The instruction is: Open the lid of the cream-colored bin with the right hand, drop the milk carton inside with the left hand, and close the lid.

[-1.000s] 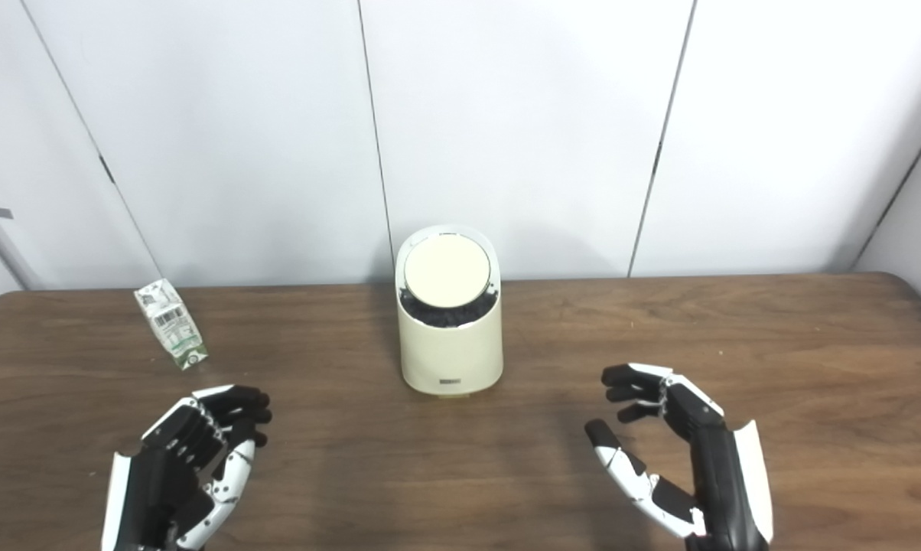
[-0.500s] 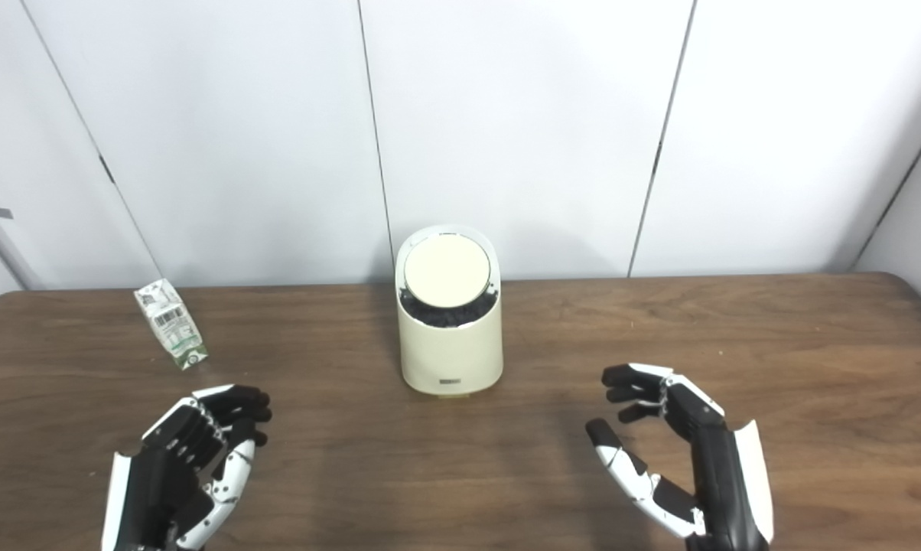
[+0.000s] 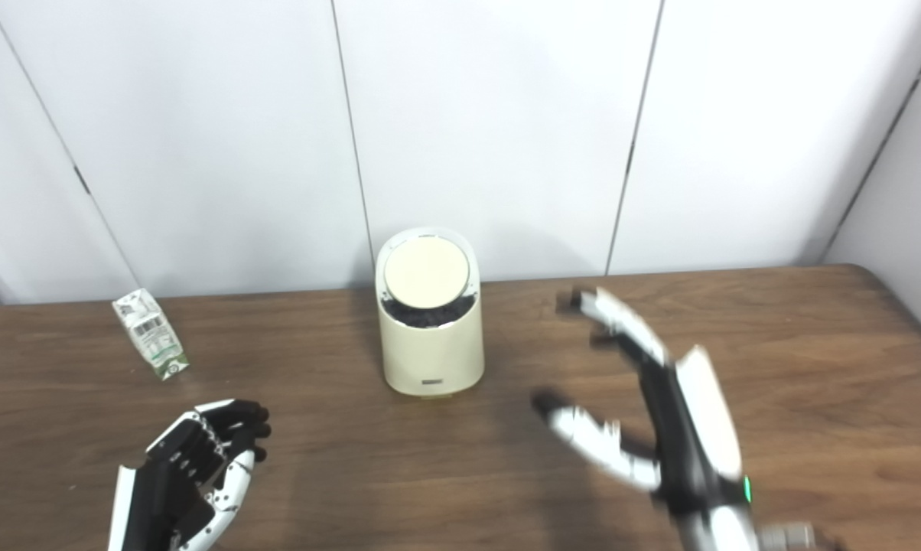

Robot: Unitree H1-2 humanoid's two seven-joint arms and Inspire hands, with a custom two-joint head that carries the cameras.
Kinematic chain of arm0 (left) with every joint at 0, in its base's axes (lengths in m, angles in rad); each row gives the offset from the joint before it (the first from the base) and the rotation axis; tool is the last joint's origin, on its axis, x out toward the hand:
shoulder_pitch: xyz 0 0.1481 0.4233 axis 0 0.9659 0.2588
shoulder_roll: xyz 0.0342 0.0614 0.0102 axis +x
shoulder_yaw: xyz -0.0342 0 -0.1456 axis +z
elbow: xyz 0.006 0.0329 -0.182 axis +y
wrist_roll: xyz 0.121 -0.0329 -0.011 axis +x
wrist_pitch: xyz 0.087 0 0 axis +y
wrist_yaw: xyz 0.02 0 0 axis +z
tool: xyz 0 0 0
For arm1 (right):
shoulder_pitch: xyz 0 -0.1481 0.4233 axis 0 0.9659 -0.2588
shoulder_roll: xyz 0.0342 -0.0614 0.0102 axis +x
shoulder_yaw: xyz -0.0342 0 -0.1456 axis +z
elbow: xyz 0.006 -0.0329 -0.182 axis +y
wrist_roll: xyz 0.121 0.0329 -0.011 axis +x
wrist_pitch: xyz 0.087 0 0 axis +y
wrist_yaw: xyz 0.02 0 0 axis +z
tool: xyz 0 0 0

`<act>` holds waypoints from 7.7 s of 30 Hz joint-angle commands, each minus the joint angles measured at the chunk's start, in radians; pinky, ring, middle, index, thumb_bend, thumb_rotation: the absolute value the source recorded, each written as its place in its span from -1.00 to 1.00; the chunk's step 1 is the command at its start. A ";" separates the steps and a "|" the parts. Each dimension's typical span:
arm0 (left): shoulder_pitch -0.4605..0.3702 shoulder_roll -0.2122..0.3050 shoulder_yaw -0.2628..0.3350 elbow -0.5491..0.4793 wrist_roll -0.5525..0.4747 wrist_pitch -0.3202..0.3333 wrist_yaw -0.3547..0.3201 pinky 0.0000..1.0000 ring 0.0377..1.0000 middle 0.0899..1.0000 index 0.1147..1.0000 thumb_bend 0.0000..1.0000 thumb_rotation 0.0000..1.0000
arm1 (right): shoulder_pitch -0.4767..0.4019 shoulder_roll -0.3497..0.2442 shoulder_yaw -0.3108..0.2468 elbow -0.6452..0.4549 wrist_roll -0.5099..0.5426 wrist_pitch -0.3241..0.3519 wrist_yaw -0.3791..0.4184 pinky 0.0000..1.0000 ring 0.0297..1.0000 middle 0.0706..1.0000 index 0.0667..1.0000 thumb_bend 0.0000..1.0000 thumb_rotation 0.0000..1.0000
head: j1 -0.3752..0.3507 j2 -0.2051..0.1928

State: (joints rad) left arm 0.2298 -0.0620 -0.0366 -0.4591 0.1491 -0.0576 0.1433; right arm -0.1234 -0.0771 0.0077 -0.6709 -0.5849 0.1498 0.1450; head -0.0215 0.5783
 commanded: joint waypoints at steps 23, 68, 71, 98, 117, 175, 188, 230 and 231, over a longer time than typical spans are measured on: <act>0.033 -0.011 -0.015 0.011 0.021 -0.062 -0.001 0.03 0.21 0.21 0.16 -0.55 -0.85 | -0.613 -0.031 0.148 0.499 -0.244 0.270 0.028 0.44 0.73 0.79 0.72 0.52 0.19 | 0.005 -0.023; 0.052 -0.030 -0.035 -0.017 0.063 -0.056 0.014 0.03 0.18 0.18 0.15 -0.56 -0.90 | -0.609 -0.079 0.337 0.840 -0.313 0.285 -0.127 0.70 0.79 0.80 0.70 0.93 -0.47 | 0.027 0.000; 0.052 -0.028 -0.035 -0.016 0.066 -0.061 0.014 0.02 0.18 0.18 0.15 -0.55 -0.88 | -0.604 -0.083 0.348 0.842 -0.320 0.288 -0.134 0.71 0.80 0.81 0.70 0.95 -0.54 | 0.028 0.001; 0.047 -0.014 -0.034 -0.014 0.066 -0.051 0.000 0.02 0.17 0.19 0.15 -0.57 -0.84 | -0.592 -0.078 0.303 0.704 -0.282 0.316 -0.058 0.77 0.86 0.86 0.76 0.78 0.83 | 0.017 -0.006; 0.041 -0.006 -0.029 0.002 0.055 -0.066 -0.004 0.01 0.18 0.18 0.14 -0.57 -0.96 | -0.365 -0.028 0.166 0.229 -0.206 0.288 -0.061 0.58 0.82 0.87 0.79 0.94 0.81 | 0.016 -0.013; -0.387 0.370 0.335 0.132 -0.062 0.269 -0.075 0.74 0.83 0.87 0.95 0.92 -0.28 | 0.228 -0.164 -0.159 0.636 0.483 -0.620 -0.357 0.07 0.30 0.34 0.28 -0.47 -0.04 | 0.562 -0.181; -0.428 0.367 0.299 0.310 0.045 0.165 -0.004 0.78 0.77 0.75 0.84 0.95 -0.30 | 0.222 -0.213 -0.184 0.674 0.486 -0.619 -0.357 0.10 0.28 0.30 0.25 -0.54 0.04 | 0.664 -0.219; -0.713 0.487 0.197 0.719 0.286 0.527 -0.182 0.33 0.74 0.92 0.94 1.00 -0.44 | 0.284 -0.239 -0.116 0.612 0.419 -0.620 -0.420 0.09 0.29 0.29 0.26 -0.56 -0.17 | 0.552 -0.191; -0.716 0.486 0.195 0.724 0.287 0.527 -0.183 0.34 0.75 0.91 0.94 1.00 -0.45 | 0.289 -0.236 -0.118 0.606 0.422 -0.620 -0.416 0.09 0.29 0.30 0.25 -0.56 -0.16 | 0.547 -0.188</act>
State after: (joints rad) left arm -0.4412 0.4102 0.1549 0.2602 0.4332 0.4732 -0.0359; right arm 0.1334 -0.3170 -0.1129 -0.0672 -0.1659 -0.4306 -0.2736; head 0.5247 0.3911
